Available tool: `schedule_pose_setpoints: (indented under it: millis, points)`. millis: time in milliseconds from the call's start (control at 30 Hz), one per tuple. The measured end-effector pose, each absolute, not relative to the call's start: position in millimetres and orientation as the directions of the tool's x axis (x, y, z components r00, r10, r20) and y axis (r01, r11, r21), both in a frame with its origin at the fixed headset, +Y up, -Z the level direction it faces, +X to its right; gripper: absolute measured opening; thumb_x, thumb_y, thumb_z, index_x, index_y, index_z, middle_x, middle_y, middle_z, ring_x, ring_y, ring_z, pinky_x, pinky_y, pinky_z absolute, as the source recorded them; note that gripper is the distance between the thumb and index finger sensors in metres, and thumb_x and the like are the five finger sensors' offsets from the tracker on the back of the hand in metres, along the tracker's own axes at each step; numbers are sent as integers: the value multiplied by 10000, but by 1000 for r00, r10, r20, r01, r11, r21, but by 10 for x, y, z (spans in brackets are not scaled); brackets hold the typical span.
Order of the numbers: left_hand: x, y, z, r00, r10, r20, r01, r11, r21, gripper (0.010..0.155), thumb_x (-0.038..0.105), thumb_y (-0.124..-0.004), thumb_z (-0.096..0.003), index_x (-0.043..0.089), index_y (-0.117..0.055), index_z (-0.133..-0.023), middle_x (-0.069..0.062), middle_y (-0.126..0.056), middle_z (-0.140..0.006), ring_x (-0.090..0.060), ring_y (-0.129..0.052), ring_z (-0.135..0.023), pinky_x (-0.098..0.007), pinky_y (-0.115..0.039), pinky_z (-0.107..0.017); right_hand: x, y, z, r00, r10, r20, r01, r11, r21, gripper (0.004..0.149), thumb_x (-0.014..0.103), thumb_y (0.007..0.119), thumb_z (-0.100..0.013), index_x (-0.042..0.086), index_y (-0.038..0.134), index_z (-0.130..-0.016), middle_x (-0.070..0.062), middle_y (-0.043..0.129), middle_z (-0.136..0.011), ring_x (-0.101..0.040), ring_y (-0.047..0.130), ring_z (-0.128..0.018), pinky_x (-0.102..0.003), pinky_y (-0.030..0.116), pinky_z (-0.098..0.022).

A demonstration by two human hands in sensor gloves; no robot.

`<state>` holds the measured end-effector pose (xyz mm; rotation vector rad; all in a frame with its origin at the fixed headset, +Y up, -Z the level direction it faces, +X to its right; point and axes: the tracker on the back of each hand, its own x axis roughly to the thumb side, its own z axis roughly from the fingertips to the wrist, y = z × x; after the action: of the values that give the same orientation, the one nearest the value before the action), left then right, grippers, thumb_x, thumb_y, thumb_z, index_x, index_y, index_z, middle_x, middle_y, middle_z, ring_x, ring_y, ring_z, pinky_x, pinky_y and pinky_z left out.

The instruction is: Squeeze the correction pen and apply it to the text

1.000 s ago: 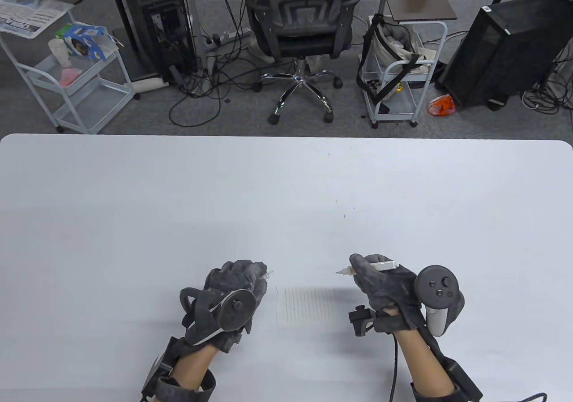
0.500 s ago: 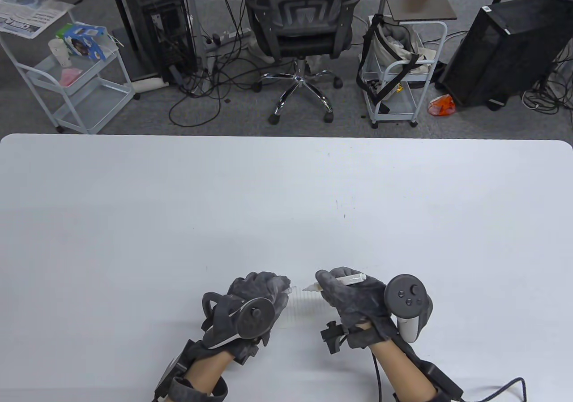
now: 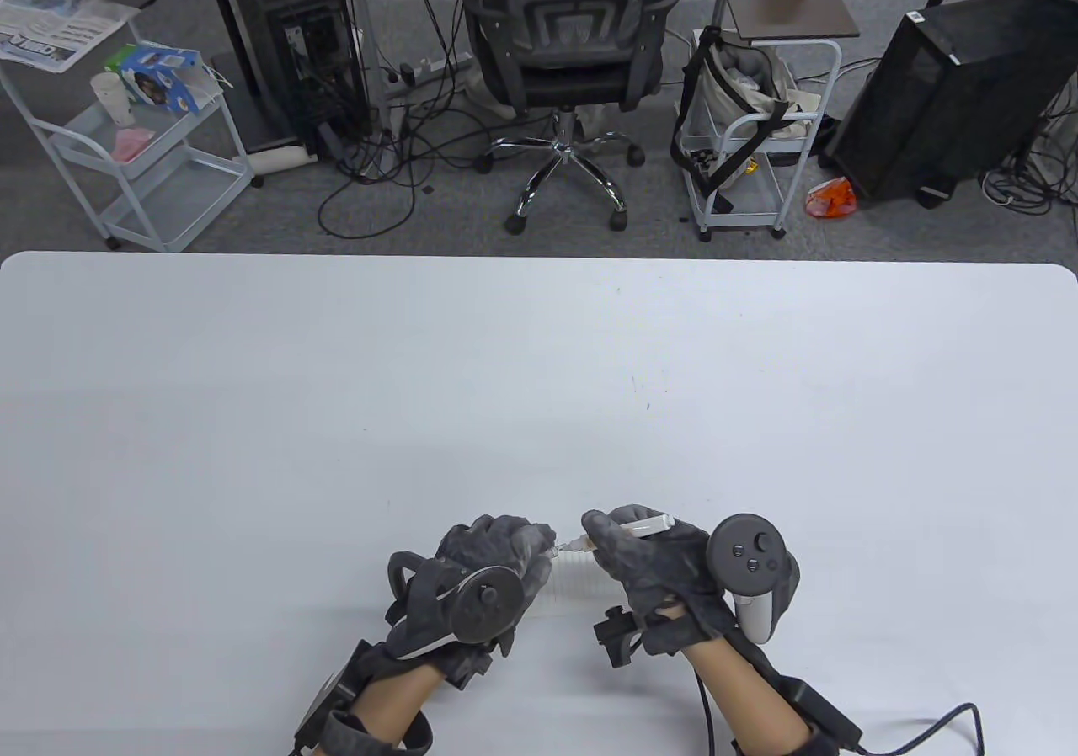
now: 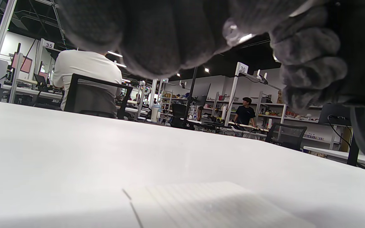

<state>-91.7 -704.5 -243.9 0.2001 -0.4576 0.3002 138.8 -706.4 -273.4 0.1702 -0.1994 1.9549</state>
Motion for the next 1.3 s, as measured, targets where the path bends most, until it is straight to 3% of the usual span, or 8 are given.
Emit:
schedule_pose_setpoints:
  millis: [500, 900, 1100, 1300]
  points:
    - [-880, -7051, -2419, 843, 230, 487, -327, 937, 124, 487, 460, -726, -401, 229, -753, -829, 1, -908, -775, -200, -992, -609, -436, -838, -518, 1296, -7113, -2728, -428, 876, 224, -902, -431, -39, 426, 589, 847, -395, 188, 956, -490, -4, 1033, -306, -231, 989, -176, -432, 867, -324]
    - [-864, -7047, -2417, 825, 311, 471, -394, 915, 85, 474, 406, -741, -397, 201, -768, -824, -8, -964, -687, -173, -1036, -514, -414, -891, -459, 1261, -7118, -2706, -421, 869, 258, -905, -423, -54, 413, 573, 844, -402, 184, 948, -496, -8, 1027, -316, -238, 986, -188, -438, 863, -337]
    - [-884, -7021, -2444, 784, 456, 421, -513, 858, 27, 467, 368, -765, -388, 174, -783, -813, -43, -966, -671, -187, -1037, -499, -427, -901, -449, 1271, -7189, -2737, -330, 920, 210, -943, -329, -39, 404, 567, 843, -410, 184, 940, -497, -5, 1022, -316, -234, 984, -192, -434, 864, -343]
    - [-887, -7004, -2491, 767, 510, 390, -553, 833, -1, 465, 335, -763, -380, 158, -782, -810, -68, -954, -662, -189, -1025, -490, -439, -895, -450, 1222, -7255, -2752, -255, 950, 178, -967, -252, -38, 384, 546, 870, -413, 176, 926, -499, -11, 1007, -317, -234, 973, -198, -434, 861, -358]
